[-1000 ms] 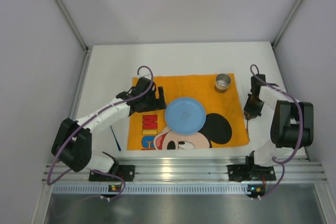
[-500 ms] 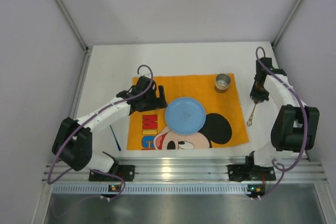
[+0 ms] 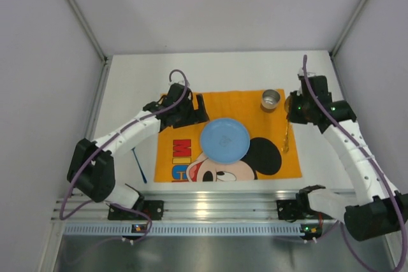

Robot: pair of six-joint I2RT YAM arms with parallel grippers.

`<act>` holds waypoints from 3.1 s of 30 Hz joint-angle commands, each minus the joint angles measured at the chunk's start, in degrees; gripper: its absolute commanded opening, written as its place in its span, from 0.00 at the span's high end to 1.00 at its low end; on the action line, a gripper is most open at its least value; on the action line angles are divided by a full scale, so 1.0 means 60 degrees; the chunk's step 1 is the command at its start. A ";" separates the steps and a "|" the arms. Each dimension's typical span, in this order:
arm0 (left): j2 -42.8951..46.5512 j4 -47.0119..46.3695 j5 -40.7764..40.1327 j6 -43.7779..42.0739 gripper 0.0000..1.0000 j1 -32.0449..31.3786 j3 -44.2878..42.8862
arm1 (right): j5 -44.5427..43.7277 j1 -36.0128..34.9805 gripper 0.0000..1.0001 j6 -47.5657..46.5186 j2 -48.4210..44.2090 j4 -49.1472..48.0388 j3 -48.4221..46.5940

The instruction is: Set the dinner table for one person

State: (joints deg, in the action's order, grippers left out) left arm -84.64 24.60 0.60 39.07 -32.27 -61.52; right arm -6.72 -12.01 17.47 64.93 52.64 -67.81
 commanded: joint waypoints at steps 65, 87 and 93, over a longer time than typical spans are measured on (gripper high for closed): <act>0.1436 0.1130 -0.1887 0.1574 0.21 0.6609 0.3807 | 0.1164 -0.1368 0.37 0.0413 -0.0860 -0.0952 0.2191; -0.0511 -0.0921 -0.2268 0.1911 0.66 0.6595 0.4540 | 0.0739 -0.1367 0.43 0.0149 -0.0479 -0.0322 0.1883; -0.1244 -0.1112 -0.2224 0.1736 0.77 0.6609 0.4028 | 0.0651 -0.1367 0.44 0.0193 -0.0348 -0.0248 0.1751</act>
State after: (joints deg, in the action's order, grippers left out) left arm -86.21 13.15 -17.28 49.21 7.14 -40.49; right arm -1.69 -19.49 19.07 62.72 49.89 -53.80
